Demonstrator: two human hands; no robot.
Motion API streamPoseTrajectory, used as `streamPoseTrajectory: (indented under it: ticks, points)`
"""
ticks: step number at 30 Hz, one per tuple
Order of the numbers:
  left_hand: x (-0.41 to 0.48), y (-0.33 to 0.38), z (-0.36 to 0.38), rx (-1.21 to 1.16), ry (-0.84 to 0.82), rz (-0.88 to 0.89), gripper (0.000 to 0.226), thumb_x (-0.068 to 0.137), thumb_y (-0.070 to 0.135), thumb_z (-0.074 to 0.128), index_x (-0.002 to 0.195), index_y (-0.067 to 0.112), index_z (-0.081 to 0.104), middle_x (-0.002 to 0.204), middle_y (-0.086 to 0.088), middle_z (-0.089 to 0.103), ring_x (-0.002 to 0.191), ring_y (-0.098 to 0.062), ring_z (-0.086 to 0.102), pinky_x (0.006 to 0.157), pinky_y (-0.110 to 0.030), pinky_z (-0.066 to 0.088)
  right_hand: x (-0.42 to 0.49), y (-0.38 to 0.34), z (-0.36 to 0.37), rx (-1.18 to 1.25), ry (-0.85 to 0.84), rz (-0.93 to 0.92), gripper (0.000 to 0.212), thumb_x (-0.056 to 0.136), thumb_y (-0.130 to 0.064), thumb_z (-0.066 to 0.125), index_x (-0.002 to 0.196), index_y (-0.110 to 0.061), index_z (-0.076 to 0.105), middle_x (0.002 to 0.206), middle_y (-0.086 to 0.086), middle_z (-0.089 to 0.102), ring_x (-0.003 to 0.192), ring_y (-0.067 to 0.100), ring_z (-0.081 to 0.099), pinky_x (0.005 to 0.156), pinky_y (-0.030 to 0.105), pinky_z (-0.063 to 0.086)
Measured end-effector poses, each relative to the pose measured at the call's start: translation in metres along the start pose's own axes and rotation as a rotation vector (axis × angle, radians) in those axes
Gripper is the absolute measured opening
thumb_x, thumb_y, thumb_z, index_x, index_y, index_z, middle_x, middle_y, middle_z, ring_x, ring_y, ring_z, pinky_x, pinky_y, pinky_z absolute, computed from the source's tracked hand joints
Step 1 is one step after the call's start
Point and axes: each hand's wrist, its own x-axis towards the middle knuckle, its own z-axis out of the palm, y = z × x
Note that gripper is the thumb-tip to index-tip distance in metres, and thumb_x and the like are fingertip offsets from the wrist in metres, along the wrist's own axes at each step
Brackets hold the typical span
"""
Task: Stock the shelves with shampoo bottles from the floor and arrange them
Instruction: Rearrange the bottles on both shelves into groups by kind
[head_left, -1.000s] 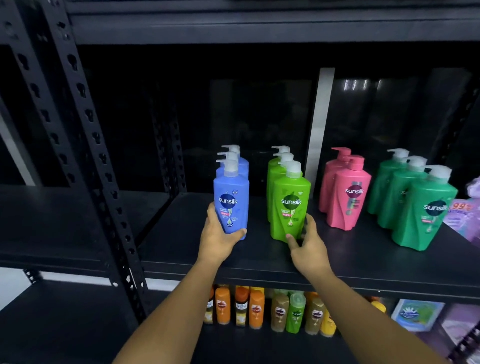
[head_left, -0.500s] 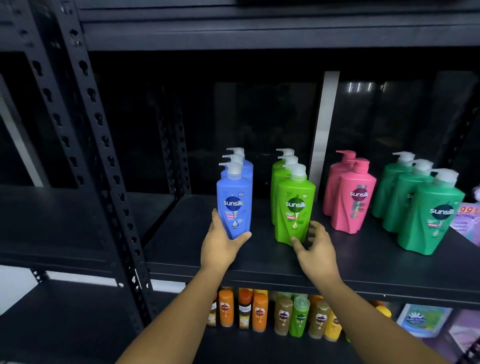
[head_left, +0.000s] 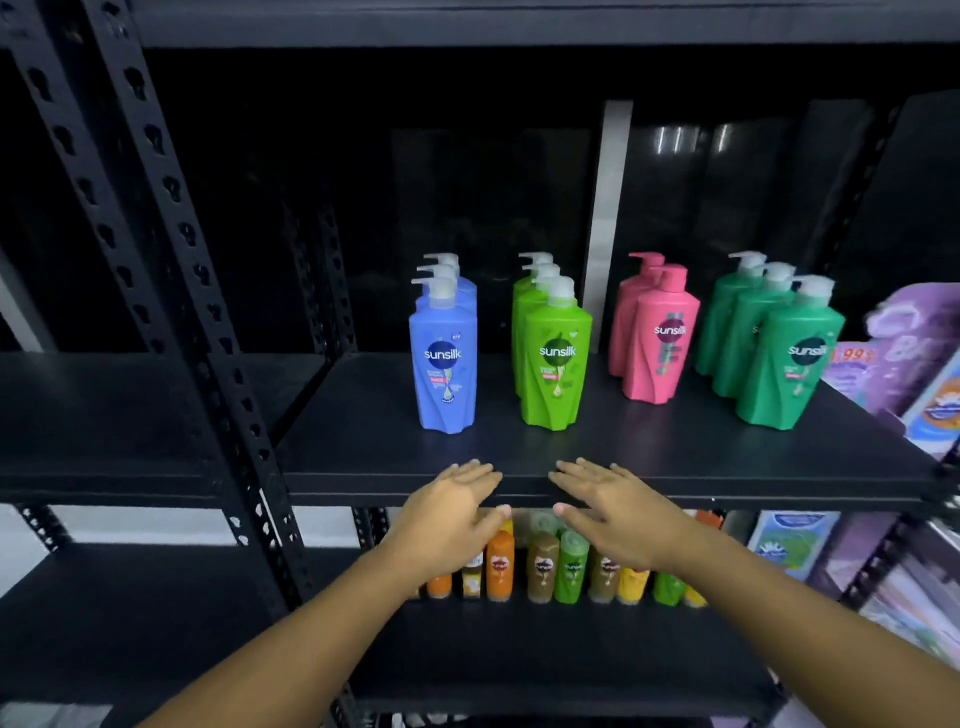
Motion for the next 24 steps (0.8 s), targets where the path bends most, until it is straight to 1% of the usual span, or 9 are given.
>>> streamPoseTrajectory:
  ticks: [3, 5, 7, 8, 9, 10, 14, 17, 24]
  points:
    - [-0.01, 0.018, 0.006, -0.064, 0.023, 0.051, 0.055, 0.105, 0.046, 0.049, 0.155, 0.024, 0.045, 0.163, 0.007, 0.039, 0.152, -0.005, 0.027, 0.12, -0.02, 0.02, -0.022, -0.006, 0.008, 0.036, 0.061, 0.013, 0.057, 0.106, -0.049, 0.033, 0.158, -0.027, 0.029, 0.164, -0.008, 0.028, 0.154, 0.01, 0.017, 0.126, 0.037, 0.014]
    - [-0.019, 0.029, 0.014, -0.1, -0.003, 0.076, 0.048, 0.103, 0.046, 0.05, 0.147, 0.025, 0.054, 0.156, 0.008, 0.049, 0.147, -0.008, 0.039, 0.115, -0.023, 0.032, -0.036, -0.006, 0.02, 0.067, 0.111, 0.024, 0.056, 0.105, -0.05, 0.034, 0.156, -0.027, 0.034, 0.16, -0.009, 0.037, 0.151, 0.01, 0.026, 0.124, 0.036, 0.021]
    - [-0.028, 0.037, 0.026, -0.137, -0.069, 0.091, 0.038, 0.102, 0.045, 0.051, 0.129, 0.021, 0.064, 0.137, 0.004, 0.063, 0.128, -0.017, 0.057, 0.1, -0.025, 0.043, -0.05, -0.005, 0.034, 0.083, 0.136, 0.022, 0.054, 0.104, -0.051, 0.035, 0.152, -0.028, 0.041, 0.153, -0.007, 0.047, 0.145, 0.014, 0.039, 0.119, 0.035, 0.03]
    - [-0.033, 0.039, 0.033, -0.149, -0.108, 0.084, 0.036, 0.102, 0.045, 0.051, 0.124, 0.02, 0.065, 0.13, 0.003, 0.065, 0.118, -0.02, 0.061, 0.092, -0.026, 0.044, -0.057, -0.005, 0.042, 0.087, 0.131, 0.026, 0.053, 0.103, -0.05, 0.036, 0.15, -0.026, 0.044, 0.15, -0.006, 0.051, 0.141, 0.015, 0.043, 0.118, 0.034, 0.032]
    - [-0.037, 0.041, 0.041, -0.149, -0.148, 0.072, 0.037, 0.103, 0.045, 0.051, 0.128, 0.021, 0.064, 0.13, 0.003, 0.065, 0.113, -0.021, 0.062, 0.087, -0.026, 0.045, -0.063, -0.004, 0.05, 0.091, 0.123, 0.037, 0.051, 0.104, -0.047, 0.038, 0.149, -0.024, 0.046, 0.148, -0.004, 0.054, 0.139, 0.016, 0.046, 0.116, 0.033, 0.033]
    - [-0.042, 0.042, 0.05, -0.143, -0.183, 0.057, 0.041, 0.103, 0.046, 0.05, 0.136, 0.023, 0.06, 0.134, 0.005, 0.063, 0.114, -0.02, 0.062, 0.088, -0.026, 0.046, -0.069, -0.004, 0.06, 0.094, 0.111, 0.049, 0.05, 0.104, -0.046, 0.039, 0.147, -0.023, 0.048, 0.145, -0.003, 0.056, 0.136, 0.016, 0.048, 0.115, 0.034, 0.036]
    - [-0.056, 0.038, 0.09, -0.136, -0.318, 0.009, 0.055, 0.105, 0.051, 0.047, 0.153, 0.026, 0.045, 0.157, 0.006, 0.046, 0.141, -0.017, 0.046, 0.11, -0.032, 0.042, -0.087, 0.0, 0.103, 0.106, 0.009, 0.144, 0.048, 0.103, -0.048, 0.035, 0.14, -0.022, 0.053, 0.139, -0.001, 0.061, 0.129, 0.021, 0.054, 0.106, 0.039, 0.042]
    - [-0.065, 0.031, 0.123, -0.141, -0.442, -0.044, 0.062, 0.104, 0.055, 0.046, 0.158, 0.024, 0.039, 0.164, 0.004, 0.037, 0.148, -0.017, 0.037, 0.117, -0.033, 0.035, -0.095, 0.002, 0.137, 0.139, -0.089, 0.227, 0.052, 0.105, -0.05, 0.031, 0.147, -0.024, 0.047, 0.148, -0.001, 0.053, 0.137, 0.02, 0.047, 0.112, 0.04, 0.037]
    - [-0.085, 0.017, 0.185, -0.123, -0.591, -0.146, 0.065, 0.104, 0.056, 0.044, 0.158, 0.02, 0.039, 0.163, 0.001, 0.038, 0.147, -0.02, 0.038, 0.117, -0.037, 0.036, -0.109, 0.001, 0.201, 0.186, -0.268, 0.343, 0.059, 0.104, -0.055, 0.028, 0.155, -0.027, 0.036, 0.16, -0.005, 0.038, 0.147, 0.018, 0.033, 0.119, 0.042, 0.026]
